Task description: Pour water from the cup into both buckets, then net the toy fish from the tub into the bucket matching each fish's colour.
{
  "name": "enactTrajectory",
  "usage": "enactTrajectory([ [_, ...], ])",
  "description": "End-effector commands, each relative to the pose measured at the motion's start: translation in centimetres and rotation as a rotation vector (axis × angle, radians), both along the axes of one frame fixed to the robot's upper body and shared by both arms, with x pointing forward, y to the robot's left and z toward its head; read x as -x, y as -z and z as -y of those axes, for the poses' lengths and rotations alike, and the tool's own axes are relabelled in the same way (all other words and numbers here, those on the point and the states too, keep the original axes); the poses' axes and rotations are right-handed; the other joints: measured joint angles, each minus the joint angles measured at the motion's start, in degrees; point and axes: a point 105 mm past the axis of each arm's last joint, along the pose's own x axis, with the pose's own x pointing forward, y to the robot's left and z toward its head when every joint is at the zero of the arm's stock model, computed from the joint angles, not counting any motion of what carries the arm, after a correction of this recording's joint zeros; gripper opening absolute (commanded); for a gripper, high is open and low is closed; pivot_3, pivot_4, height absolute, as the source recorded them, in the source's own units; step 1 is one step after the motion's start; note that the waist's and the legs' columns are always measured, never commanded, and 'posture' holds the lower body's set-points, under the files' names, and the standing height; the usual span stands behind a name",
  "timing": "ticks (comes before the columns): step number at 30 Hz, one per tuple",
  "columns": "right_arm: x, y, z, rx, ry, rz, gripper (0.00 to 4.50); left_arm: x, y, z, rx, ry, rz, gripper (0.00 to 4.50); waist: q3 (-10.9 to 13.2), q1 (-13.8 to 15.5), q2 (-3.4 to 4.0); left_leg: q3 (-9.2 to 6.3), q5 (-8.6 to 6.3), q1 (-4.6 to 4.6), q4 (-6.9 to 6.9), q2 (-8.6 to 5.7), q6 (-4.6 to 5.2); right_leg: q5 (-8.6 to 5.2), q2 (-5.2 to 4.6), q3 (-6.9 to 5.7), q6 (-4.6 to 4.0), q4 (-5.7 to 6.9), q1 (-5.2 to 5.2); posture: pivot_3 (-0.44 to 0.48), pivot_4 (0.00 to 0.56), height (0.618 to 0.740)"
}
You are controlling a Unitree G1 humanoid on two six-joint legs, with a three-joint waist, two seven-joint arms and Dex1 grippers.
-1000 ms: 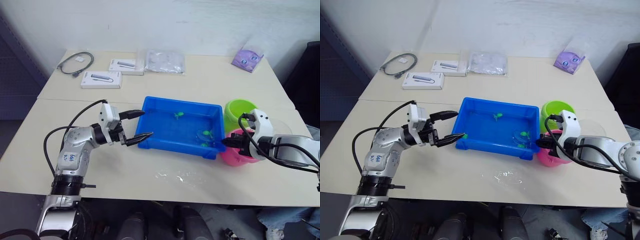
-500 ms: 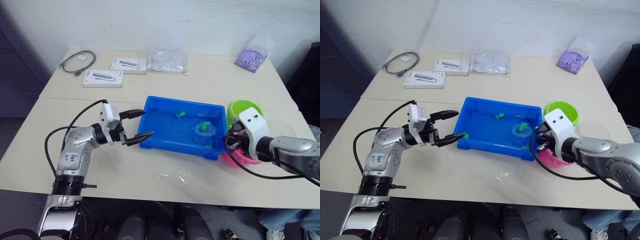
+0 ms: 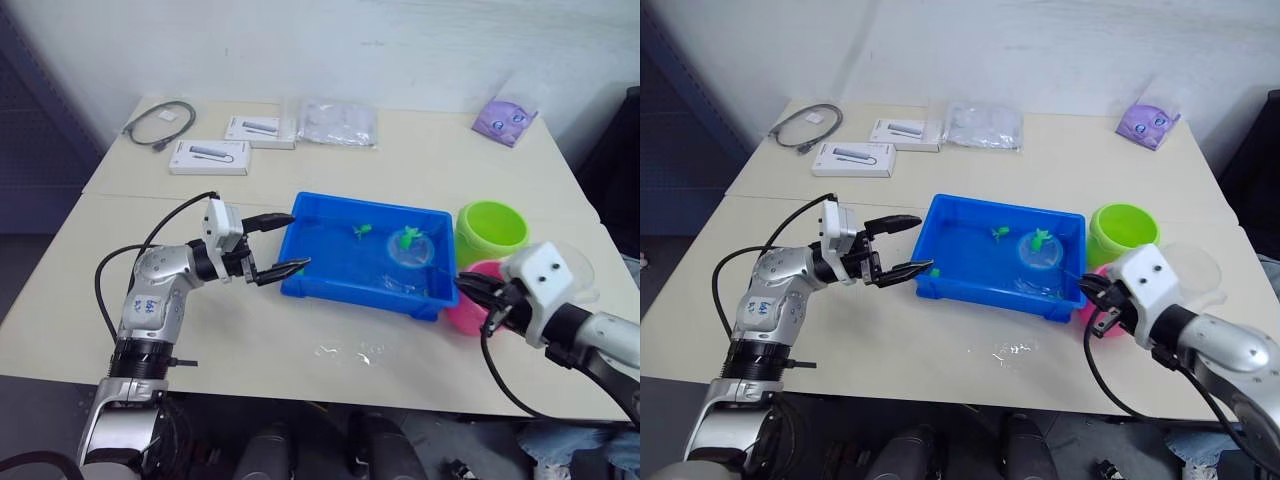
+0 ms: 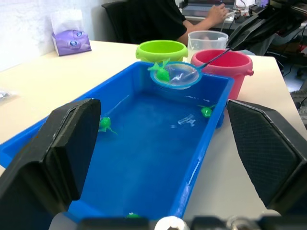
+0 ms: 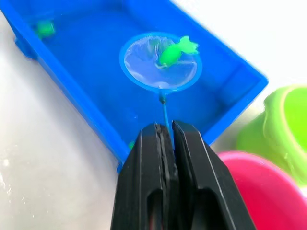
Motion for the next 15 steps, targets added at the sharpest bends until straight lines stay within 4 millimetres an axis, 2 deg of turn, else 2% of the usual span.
enactTrajectory([
  [1, 0.7, -2.0, 1.4, 0.049, 0.034, 0.142, 0.00, -0.1, -1.2, 0.5, 0.021, 0.028, 0.048, 4.49, 0.0, 0.0, 0.00, 0.01, 0.00, 0.01, 0.00, 0.00, 0.00, 0.00, 0.02, 0.00, 0.00, 0.01, 0.02, 0.000, 0.150, 0.740],
  [3, 0.9, -2.0, 2.4, 0.086, 0.056, 0.162, 0.00, -0.2, -1.3, 0.7, 0.023, 0.034, 0.050, 4.49, 0.0, 0.0, 0.00, 0.02, 0.00, 0.02, 0.01, -0.02, 0.01, 0.02, 0.02, 0.02, 0.03, 0.02, 0.06, 0.000, 0.150, 0.740],
  [9, 0.1, -2.2, 7.3, 0.261, 0.216, 0.274, 0.00, -0.4, -1.6, 1.1, 0.030, 0.046, 0.056, 4.49, 0.0, -0.1, 0.00, 0.02, -0.03, 0.34, 0.01, -0.02, 0.05, 0.02, 0.08, 0.03, 0.04, -0.06, 0.43, 0.000, 0.150, 0.740],
  [15, -1.0, -2.1, 10.0, 0.292, 0.303, 0.311, 0.00, -0.3, -1.7, 1.5, 0.036, 0.050, 0.056, 4.49, 0.0, -0.2, 0.02, 0.03, -0.01, 0.35, 0.02, -0.02, 0.02, 0.02, 0.10, 0.04, 0.04, 0.00, 0.41, 0.000, 0.150, 0.740],
])
